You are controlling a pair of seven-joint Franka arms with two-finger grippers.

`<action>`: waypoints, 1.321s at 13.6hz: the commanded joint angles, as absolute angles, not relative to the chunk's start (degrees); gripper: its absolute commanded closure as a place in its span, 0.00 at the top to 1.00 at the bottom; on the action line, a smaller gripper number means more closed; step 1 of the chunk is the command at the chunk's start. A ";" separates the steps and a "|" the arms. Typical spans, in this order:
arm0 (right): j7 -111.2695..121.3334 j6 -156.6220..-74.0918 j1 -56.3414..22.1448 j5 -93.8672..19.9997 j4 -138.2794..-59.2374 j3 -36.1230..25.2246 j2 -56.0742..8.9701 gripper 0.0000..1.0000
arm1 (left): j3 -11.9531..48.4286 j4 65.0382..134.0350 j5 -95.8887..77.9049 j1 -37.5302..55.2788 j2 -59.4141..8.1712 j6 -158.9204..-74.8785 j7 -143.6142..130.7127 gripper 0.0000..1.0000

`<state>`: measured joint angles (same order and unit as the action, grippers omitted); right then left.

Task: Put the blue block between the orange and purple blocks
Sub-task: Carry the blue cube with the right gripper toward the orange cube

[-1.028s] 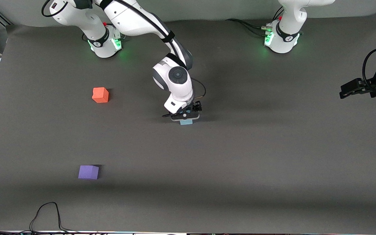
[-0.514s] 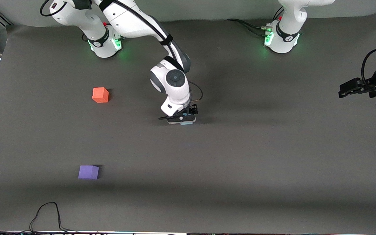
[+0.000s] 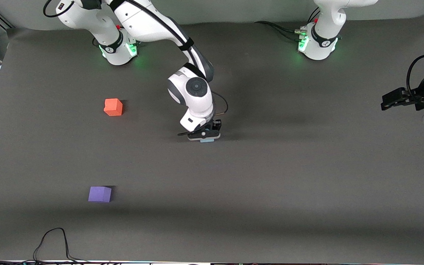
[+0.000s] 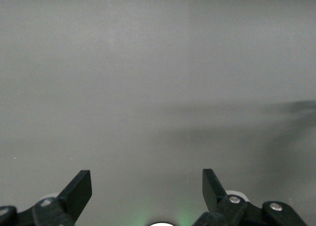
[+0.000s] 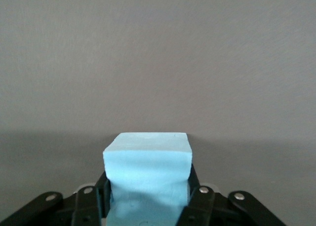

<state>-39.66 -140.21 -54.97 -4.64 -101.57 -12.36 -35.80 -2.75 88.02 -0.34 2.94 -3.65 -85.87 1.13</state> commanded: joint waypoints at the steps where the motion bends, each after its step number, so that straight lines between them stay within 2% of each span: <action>1: -34.13 -133.19 -54.93 -4.04 -107.83 -16.68 -23.16 0.42 | -3.16 88.77 -0.18 3.69 -2.55 -85.34 1.93 1.00; 4: -29.63 -125.00 -55.02 -4.31 -111.43 -23.88 -11.72 0.42 | -3.16 88.24 0.35 3.69 -2.55 -85.96 2.02 1.00; 7: -26.74 -118.14 -55.19 -3.87 -113.11 -31.52 -3.89 0.42 | -3.16 88.15 0.35 3.78 -2.55 -86.04 1.93 1.00; 10: -13.67 -118.64 -55.20 -4.22 -119.51 -44.07 2.01 0.42 | -3.16 88.33 0.44 3.69 -2.64 -86.13 1.85 1.00; 12: -7.06 -122.50 -55.02 -4.39 -123.55 -49.64 2.02 0.42 | -3.25 88.42 0.44 3.69 -2.64 -86.13 1.76 1.00; 14: -0.47 -130.30 -54.93 -4.57 -128.04 -53.77 -1.12 0.42 | -3.16 88.51 0.44 3.69 -2.46 -85.96 1.76 1.00; 18: 3.06 -141.66 -54.93 -6.31 -131.13 -53.70 -12.81 0.42 | -3.16 88.42 0.44 3.69 -2.55 -86.04 1.84 1.00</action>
<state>0.29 -137.80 -54.25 -4.49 -131.88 -53.82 -5.71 -2.78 87.91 -0.18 3.05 -3.61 -85.99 1.29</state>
